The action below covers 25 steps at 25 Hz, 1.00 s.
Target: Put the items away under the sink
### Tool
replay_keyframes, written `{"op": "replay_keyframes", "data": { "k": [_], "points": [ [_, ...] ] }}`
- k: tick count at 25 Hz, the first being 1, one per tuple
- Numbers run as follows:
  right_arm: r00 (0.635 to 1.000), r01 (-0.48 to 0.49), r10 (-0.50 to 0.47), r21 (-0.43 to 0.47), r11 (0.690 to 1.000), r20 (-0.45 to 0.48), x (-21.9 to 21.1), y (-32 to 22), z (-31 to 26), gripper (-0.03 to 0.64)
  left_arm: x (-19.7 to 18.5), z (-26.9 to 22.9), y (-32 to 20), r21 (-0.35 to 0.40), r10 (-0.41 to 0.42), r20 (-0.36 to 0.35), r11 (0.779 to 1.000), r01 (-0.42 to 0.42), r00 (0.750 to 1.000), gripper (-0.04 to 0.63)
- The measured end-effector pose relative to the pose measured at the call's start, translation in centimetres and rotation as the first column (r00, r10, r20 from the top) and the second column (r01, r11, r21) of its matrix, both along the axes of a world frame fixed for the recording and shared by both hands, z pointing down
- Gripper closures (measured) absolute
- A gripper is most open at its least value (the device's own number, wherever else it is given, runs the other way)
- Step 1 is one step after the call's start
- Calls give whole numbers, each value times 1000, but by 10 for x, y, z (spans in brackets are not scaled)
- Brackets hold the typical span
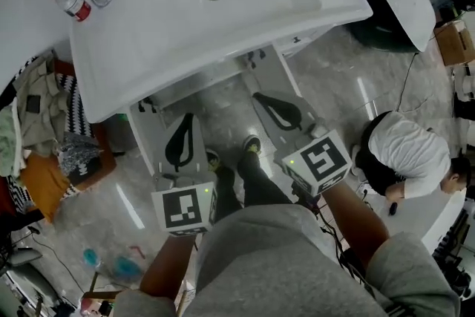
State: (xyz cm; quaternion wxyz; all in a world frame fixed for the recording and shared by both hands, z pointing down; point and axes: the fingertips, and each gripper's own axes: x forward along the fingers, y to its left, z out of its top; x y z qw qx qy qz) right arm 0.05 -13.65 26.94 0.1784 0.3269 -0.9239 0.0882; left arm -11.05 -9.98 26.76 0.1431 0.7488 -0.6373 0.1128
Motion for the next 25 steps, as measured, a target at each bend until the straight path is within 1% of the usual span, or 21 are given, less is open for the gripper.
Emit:
{"op": "replay_keyframes", "data": {
  "k": [3, 5, 8, 10, 12, 17, 19, 22, 25],
  "points": [
    [999, -50, 50, -4, 999, -19, 16, 4, -15, 618, 1, -13, 2, 25, 38, -11, 999, -38, 999, 583],
    [996, -82, 81, -22, 996, -44, 24, 10, -21, 618, 2, -16, 5, 31, 55, 3, 998, -55, 998, 584],
    [994, -111, 111, -17, 994, -16, 26, 15, -32, 618, 6, -19, 11, 34, 97, 39, 995, -98, 995, 584],
    [992, -126, 127, -25, 992, 0, 26, 19, -34, 618, 8, -20, 15, 26, 123, 46, 992, -124, 991, 584],
    [991, -133, 134, -36, 990, 4, 24, 24, -31, 618, 8, -21, 18, 29, 132, 56, 991, -134, 990, 583],
    [994, -109, 109, -29, 994, -2, 21, 44, -26, 618, 2, -21, 32, 24, 108, 51, 994, -110, 993, 584],
    [995, -104, 104, -31, 994, 4, 25, 49, -28, 618, 2, -23, 40, 27, 100, 79, 994, -102, 992, 583],
    [995, -92, 92, -26, 995, 24, 35, 59, -31, 618, 13, -28, 53, 36, 84, 115, 995, -89, 990, 583],
    [996, -73, 73, -19, 997, 46, 50, 75, -34, 618, 31, -35, 72, 40, 61, 123, 997, -67, 990, 583]
  ]
}}
